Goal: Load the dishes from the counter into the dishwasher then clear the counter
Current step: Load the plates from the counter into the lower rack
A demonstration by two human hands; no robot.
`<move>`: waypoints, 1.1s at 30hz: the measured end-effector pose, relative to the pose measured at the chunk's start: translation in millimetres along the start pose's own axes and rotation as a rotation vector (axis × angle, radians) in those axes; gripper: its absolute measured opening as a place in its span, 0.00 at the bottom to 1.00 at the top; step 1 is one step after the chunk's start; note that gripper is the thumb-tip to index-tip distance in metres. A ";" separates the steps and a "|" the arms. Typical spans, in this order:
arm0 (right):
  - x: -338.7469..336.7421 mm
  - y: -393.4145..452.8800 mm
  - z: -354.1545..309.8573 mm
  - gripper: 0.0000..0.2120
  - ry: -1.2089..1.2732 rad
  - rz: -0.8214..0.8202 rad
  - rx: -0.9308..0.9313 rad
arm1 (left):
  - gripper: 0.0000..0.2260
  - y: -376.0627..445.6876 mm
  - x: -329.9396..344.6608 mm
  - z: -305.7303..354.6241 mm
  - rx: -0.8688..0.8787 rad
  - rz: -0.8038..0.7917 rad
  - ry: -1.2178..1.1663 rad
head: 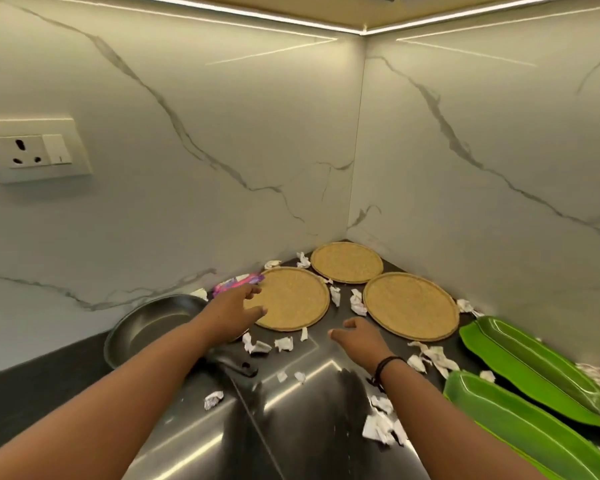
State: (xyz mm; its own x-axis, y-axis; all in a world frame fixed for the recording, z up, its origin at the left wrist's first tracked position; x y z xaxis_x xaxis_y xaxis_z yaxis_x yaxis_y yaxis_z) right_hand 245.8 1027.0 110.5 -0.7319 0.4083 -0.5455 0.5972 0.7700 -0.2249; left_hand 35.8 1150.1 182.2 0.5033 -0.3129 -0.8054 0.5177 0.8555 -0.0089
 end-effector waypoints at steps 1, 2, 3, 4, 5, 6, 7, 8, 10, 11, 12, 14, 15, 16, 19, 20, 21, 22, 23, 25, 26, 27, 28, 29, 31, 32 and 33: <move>2.6 11.9 0.2 0.10 0.025 0.012 0.015 | 0.23 16.4 -0.3 -7.0 -0.032 -0.005 0.003; 5.4 20.5 0.5 0.12 0.049 0.018 0.027 | 0.23 29.1 2.3 -14.9 -0.070 -0.023 0.011; 8.4 33.2 0.1 0.14 0.075 0.037 0.034 | 0.24 43.5 6.3 -23.0 -0.105 -0.051 0.022; 10.2 46.3 0.4 0.15 0.100 0.064 0.055 | 0.25 57.0 11.4 -31.3 -0.134 -0.081 0.033; 13.0 58.6 0.7 0.16 0.142 0.080 0.093 | 0.25 69.7 17.0 -40.3 -0.164 -0.110 0.046; 17.3 71.5 1.7 0.16 0.191 0.091 0.134 | 0.26 81.5 21.8 -48.2 -0.185 -0.132 0.062; 20.8 82.7 3.5 0.15 0.226 0.096 0.160 | 0.26 91.8 25.3 -54.2 -0.200 -0.147 0.078; 26.5 95.3 5.4 0.13 0.245 0.086 0.180 | 0.26 102.8 29.8 -60.3 -0.211 -0.160 0.094; 36.2 116.2 8.4 0.11 0.263 0.062 0.209 | 0.26 121.2 38.0 -67.9 -0.238 -0.196 0.145; 39.0 123.2 9.3 0.10 0.284 0.061 0.228 | 0.26 129.2 42.0 -70.4 -0.254 -0.221 0.173; 40.5 126.9 8.3 0.10 0.326 0.062 0.260 | 0.25 136.2 45.1 -71.8 -0.270 -0.246 0.197; 44.4 136.0 5.1 0.06 0.443 0.048 0.325 | 0.22 153.4 49.5 -73.9 -0.292 -0.257 0.224; 46.3 140.5 3.6 0.05 0.499 0.040 0.358 | 0.21 161.4 49.5 -74.0 -0.301 -0.238 0.221; 48.2 145.2 3.3 0.05 0.542 0.032 0.392 | 0.20 168.6 49.2 -73.5 -0.310 -0.211 0.206; 53.0 150.9 3.4 0.11 0.627 0.001 0.470 | 0.20 179.8 50.4 -71.2 -0.346 -0.144 0.123; 55.6 152.6 4.7 0.13 0.653 -0.011 0.491 | 0.21 180.3 52.0 -70.8 -0.368 -0.127 0.084; 58.4 153.7 5.5 0.15 0.682 -0.026 0.506 | 0.23 180.2 54.8 -72.1 -0.397 -0.118 0.046; 60.9 153.5 5.6 0.14 0.709 -0.038 0.520 | 0.24 179.1 57.6 -73.6 -0.425 -0.113 0.015; 62.5 152.4 3.9 0.12 0.736 -0.048 0.527 | 0.25 177.5 59.4 -74.9 -0.450 -0.107 -0.011; 62.1 149.2 -0.3 0.08 0.794 -0.048 0.523 | 0.25 173.8 58.5 -76.4 -0.501 -0.068 -0.066; 58.8 146.9 -3.2 0.07 0.817 -0.034 0.508 | 0.25 171.6 56.6 -75.7 -0.528 -0.038 -0.091; 54.4 143.5 -6.5 0.07 0.824 -0.018 0.484 | 0.24 169.3 55.4 -74.6 -0.549 -0.013 -0.117; 48.4 139.7 -9.4 0.07 0.823 -0.003 0.451 | 0.22 165.4 52.7 -70.4 -0.557 0.017 -0.145; 41.0 133.5 -12.8 0.07 0.811 0.016 0.419 | 0.19 161.2 50.8 -66.3 -0.561 0.042 -0.165; 19.4 117.1 -18.1 0.06 0.768 0.081 0.357 | 0.15 150.5 46.5 -51.7 -0.525 0.063 -0.182; 8.9 109.9 -18.4 0.05 0.751 0.118 0.331 | 0.14 145.8 44.5 -44.3 -0.492 0.067 -0.180; -5.2 98.0 -21.3 0.04 0.732 0.153 0.304 | 0.12 139.0 41.0 -34.8 -0.452 0.065 -0.185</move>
State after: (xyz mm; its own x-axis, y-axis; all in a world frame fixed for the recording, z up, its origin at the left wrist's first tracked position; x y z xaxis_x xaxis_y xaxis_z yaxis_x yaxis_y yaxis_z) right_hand 301.2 1110.8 108.5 -0.6015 0.7969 0.0559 0.6939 0.5559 -0.4577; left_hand 104.4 1270.5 127.3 0.6606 -0.2856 -0.6943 0.1494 0.9563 -0.2513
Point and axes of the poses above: each hand's wrist, its own y-axis towards the middle knuckle, its own x-axis out of the palm, z = x × y, the point moved 7 cm from there along y, towards the middle knuckle, and after that the axes turned 3 degrees about z, right-handed, at the moved point
